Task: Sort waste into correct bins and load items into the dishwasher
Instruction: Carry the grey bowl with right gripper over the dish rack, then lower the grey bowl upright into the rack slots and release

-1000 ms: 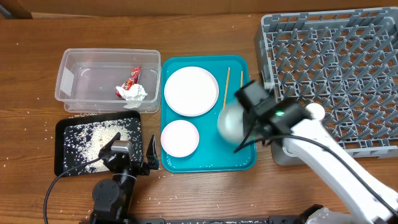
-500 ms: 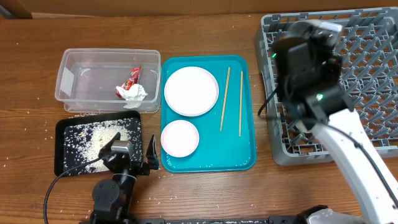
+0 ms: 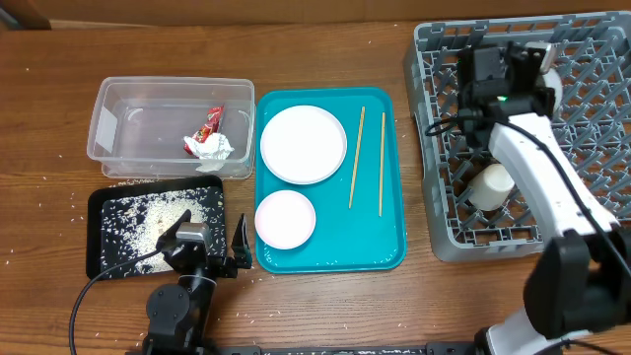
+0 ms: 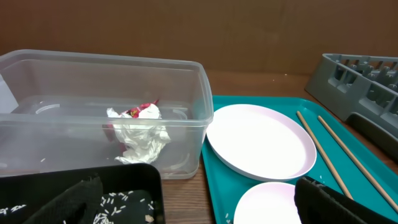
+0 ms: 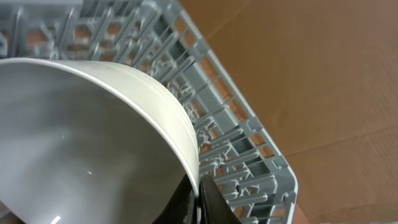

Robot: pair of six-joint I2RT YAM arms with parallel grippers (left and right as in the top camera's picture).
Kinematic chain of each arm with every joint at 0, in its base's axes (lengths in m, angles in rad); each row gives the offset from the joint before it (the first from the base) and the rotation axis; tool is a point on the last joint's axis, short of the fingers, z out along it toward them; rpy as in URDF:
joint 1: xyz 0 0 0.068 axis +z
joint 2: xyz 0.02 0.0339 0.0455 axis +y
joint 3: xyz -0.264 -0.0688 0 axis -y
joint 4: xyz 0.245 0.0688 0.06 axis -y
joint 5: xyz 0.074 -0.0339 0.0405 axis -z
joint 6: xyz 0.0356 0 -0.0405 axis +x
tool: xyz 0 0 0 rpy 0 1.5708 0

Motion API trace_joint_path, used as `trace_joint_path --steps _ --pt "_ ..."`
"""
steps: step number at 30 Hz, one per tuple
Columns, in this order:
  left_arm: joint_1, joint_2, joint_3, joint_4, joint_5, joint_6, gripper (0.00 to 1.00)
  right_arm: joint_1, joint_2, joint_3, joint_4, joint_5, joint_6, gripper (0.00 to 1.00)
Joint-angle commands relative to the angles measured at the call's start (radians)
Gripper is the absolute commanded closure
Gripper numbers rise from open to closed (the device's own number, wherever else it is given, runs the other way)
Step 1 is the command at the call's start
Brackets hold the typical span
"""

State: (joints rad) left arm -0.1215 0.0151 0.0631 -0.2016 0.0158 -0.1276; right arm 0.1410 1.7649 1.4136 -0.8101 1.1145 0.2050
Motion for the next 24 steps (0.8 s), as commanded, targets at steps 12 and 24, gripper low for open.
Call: trace_joint_path --steps 12,24 --pt "0.01 -0.011 -0.004 0.0 0.007 0.0 0.0 0.079 0.053 0.006 -0.17 -0.099 0.079 0.96" --pt "0.01 -0.011 -0.004 0.0 0.007 0.001 0.0 0.069 0.051 0.048 -0.094 0.089 0.072 0.96"
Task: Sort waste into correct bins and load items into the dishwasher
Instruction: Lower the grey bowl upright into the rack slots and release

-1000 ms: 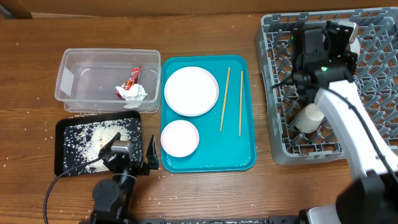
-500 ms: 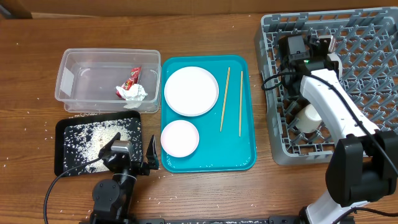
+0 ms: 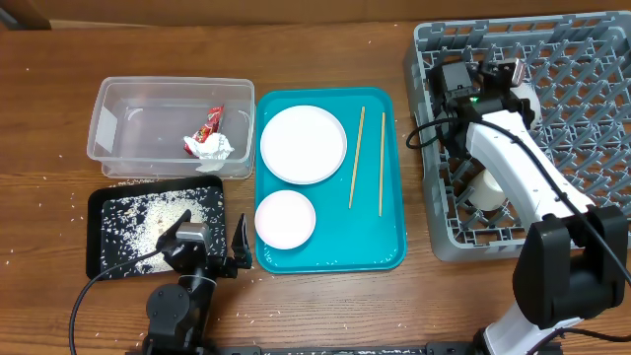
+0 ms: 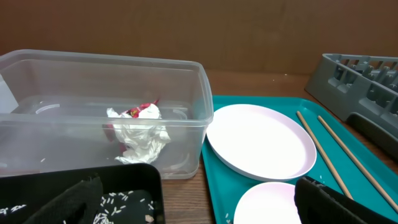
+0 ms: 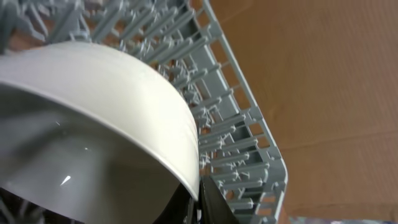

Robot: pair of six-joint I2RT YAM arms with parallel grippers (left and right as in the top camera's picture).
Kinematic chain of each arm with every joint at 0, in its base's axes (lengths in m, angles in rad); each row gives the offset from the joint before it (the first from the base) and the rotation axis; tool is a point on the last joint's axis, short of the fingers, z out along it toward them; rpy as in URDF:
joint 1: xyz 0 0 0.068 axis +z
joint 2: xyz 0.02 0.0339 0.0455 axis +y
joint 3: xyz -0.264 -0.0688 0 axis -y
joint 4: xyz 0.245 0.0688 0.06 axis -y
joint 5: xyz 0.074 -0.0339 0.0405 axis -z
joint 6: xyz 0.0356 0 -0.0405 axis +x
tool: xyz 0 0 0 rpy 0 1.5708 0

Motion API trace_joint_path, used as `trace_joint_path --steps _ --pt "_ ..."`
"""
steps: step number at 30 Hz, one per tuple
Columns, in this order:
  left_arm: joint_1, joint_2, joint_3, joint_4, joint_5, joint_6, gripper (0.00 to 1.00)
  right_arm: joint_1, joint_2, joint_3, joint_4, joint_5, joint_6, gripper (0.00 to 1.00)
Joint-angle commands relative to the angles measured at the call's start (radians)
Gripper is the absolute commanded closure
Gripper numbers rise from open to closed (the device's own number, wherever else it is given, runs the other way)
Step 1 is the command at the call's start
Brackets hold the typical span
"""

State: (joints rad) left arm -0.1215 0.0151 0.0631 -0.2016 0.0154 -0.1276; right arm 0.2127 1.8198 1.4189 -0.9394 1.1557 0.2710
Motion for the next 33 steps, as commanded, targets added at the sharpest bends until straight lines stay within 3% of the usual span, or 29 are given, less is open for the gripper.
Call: trace_joint_path --steps 1,14,27,33 --pt "0.01 -0.011 -0.004 0.0 0.008 0.0 0.0 -0.006 -0.003 0.042 0.064 0.047 -0.017 0.96" --pt "0.01 -0.011 -0.004 0.0 0.008 0.0 0.0 -0.007 0.012 0.0 0.13 0.014 -0.04 0.96" --pt "0.01 -0.011 -0.004 0.0 0.008 0.0 0.0 0.037 0.031 -0.026 0.028 -0.009 -0.029 0.96" --pt "0.01 -0.011 -0.004 0.0 0.008 0.0 0.0 0.04 0.03 -0.021 0.089 0.126 -0.033 0.96"
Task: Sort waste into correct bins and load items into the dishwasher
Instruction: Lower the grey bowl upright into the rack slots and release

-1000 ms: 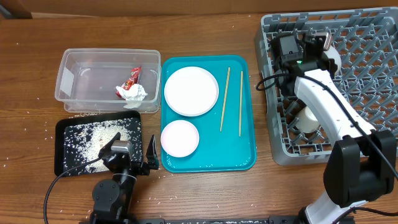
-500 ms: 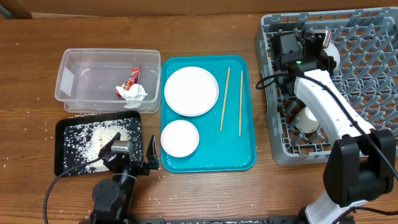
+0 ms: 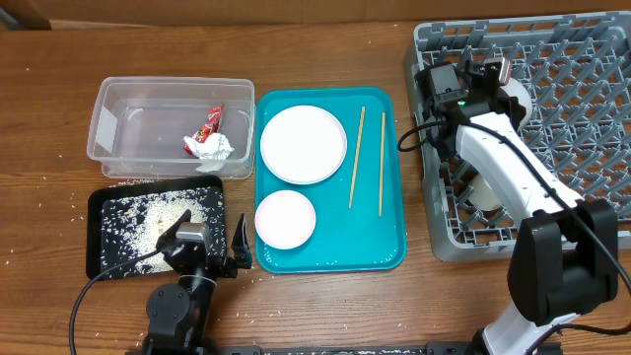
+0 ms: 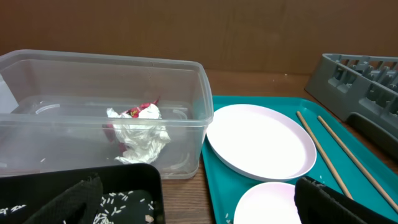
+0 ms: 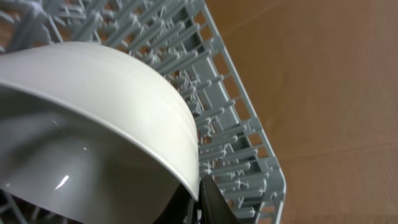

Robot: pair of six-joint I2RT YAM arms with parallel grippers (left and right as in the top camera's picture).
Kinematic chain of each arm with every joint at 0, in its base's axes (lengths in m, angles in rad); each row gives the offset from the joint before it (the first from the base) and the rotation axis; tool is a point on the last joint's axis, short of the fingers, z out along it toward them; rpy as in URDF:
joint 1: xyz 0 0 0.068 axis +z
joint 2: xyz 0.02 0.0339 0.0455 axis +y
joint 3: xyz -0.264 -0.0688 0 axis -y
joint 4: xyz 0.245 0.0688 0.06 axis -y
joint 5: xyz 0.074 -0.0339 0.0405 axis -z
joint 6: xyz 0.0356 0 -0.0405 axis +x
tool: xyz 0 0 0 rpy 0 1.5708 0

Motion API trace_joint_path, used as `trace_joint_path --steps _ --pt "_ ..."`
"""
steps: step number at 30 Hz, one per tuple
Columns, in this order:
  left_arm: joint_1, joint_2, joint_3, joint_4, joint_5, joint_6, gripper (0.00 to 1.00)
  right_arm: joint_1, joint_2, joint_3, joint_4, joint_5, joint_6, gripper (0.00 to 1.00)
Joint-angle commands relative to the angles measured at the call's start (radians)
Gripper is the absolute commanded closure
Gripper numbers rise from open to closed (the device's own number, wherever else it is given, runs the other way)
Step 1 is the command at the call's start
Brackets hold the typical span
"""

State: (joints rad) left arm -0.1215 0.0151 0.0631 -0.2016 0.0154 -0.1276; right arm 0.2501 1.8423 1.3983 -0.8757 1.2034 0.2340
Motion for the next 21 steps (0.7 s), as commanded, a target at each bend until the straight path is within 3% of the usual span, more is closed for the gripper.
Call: trace_joint_path --steps 1,10,21 --pt "0.01 -0.011 -0.004 0.0 0.008 0.001 0.0 -0.003 0.008 0.0 0.045 0.094 0.0 0.96" --pt "0.01 -0.011 -0.004 0.0 0.008 0.0 0.0 -0.082 0.008 -0.001 0.079 -0.086 -0.006 0.96" --pt "0.01 -0.011 -0.004 0.0 0.008 0.001 0.0 -0.026 0.008 -0.005 -0.036 -0.159 0.069 0.96"
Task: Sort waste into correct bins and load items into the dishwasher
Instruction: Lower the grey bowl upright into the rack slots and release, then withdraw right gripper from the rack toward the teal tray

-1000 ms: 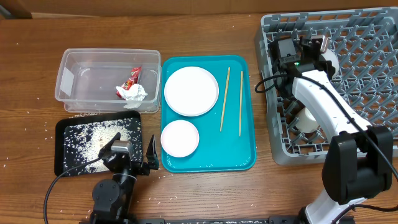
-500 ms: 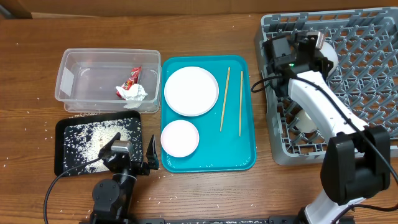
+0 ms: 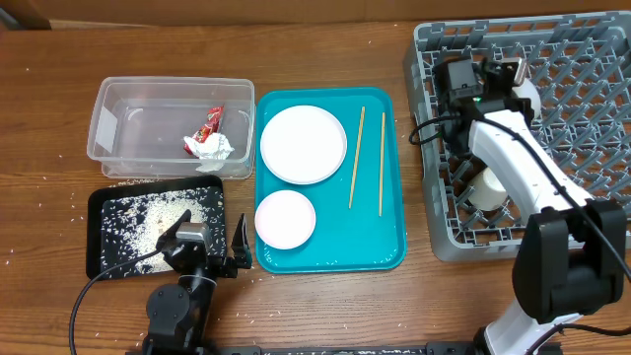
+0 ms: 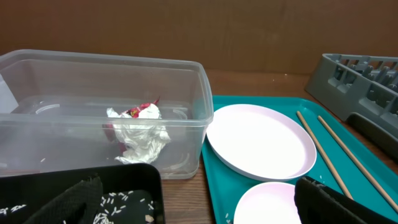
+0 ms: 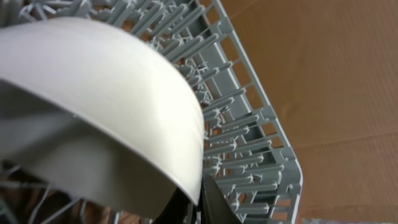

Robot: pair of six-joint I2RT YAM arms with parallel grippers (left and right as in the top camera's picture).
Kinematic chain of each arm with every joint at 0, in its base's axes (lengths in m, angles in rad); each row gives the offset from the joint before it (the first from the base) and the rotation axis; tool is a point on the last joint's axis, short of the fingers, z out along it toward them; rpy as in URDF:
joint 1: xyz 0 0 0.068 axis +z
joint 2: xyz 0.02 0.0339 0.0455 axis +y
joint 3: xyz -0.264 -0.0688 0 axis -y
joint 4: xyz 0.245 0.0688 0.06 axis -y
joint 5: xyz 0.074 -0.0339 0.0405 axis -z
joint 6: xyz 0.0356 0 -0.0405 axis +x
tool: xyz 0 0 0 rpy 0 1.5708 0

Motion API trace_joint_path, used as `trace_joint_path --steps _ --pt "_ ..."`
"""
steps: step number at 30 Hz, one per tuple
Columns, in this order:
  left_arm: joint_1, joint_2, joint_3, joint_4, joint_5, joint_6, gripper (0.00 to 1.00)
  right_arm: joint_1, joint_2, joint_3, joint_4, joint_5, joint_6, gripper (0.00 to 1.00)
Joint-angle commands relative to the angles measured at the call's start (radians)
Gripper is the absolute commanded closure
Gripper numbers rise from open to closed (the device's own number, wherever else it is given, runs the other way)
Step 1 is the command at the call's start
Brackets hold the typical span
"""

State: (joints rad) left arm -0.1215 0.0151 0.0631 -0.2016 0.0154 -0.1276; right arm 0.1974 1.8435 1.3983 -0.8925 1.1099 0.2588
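My right gripper (image 5: 199,198) is shut on the rim of a white bowl (image 5: 106,106), held tilted over the grey dish rack (image 5: 249,124). From above, the right gripper (image 3: 505,81) and the bowl (image 3: 525,89) sit over the rack's back left part (image 3: 592,59). A white cup (image 3: 493,189) lies in the rack. On the teal tray (image 3: 330,247) are a large white plate (image 3: 303,144), a small white plate (image 3: 285,218) and two chopsticks (image 3: 357,158). My left gripper (image 3: 202,247) rests open at the front left, its fingertips (image 4: 336,202) low in the left wrist view.
A clear plastic bin (image 3: 168,128) holds a crumpled wrapper (image 3: 207,143). A black tray (image 3: 153,227) with scattered rice (image 3: 148,222) lies in front of it. Rice grains dot the wooden table around the tray.
My right gripper has shifted slightly to the right over the rack with the bowl, and the bowl now shows more of its outer side. The left arm is unchanged.
My right gripper held the white bowl over the back of the rack, further right. It then moved left with the bowl to the rack's back left part, tilting it. Now it is a little right again. The left arm stayed still throughout.
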Motion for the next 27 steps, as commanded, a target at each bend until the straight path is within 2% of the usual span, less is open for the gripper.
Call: trace_joint_path --steps 1,6,11,16,21,24,27 --pt "0.01 -0.011 -0.004 0.0 0.008 0.0 0.0 0.035 0.007 -0.005 -0.031 -0.066 0.055 0.96" --pt "0.01 -0.011 -0.004 0.0 0.008 0.0 0.0 0.08 0.007 -0.005 -0.07 -0.064 0.06 0.95" --pt "0.01 -0.011 -0.004 0.0 0.008 0.001 0.0 0.138 0.006 0.018 -0.13 -0.066 0.06 0.76" --pt "0.01 -0.011 -0.004 0.0 0.008 0.001 0.0 0.206 -0.015 0.103 -0.221 -0.191 0.061 0.68" --pt "0.01 -0.011 -0.004 0.0 0.008 0.0 0.0 0.245 -0.061 0.221 -0.311 -0.438 0.143 0.65" --pt "0.01 -0.011 -0.004 0.0 0.008 0.0 0.0 0.247 -0.104 0.284 -0.326 -0.709 0.141 0.6" --pt "0.01 -0.011 -0.004 0.0 0.008 0.001 0.0 0.247 -0.141 0.304 -0.309 -1.089 0.135 0.55"
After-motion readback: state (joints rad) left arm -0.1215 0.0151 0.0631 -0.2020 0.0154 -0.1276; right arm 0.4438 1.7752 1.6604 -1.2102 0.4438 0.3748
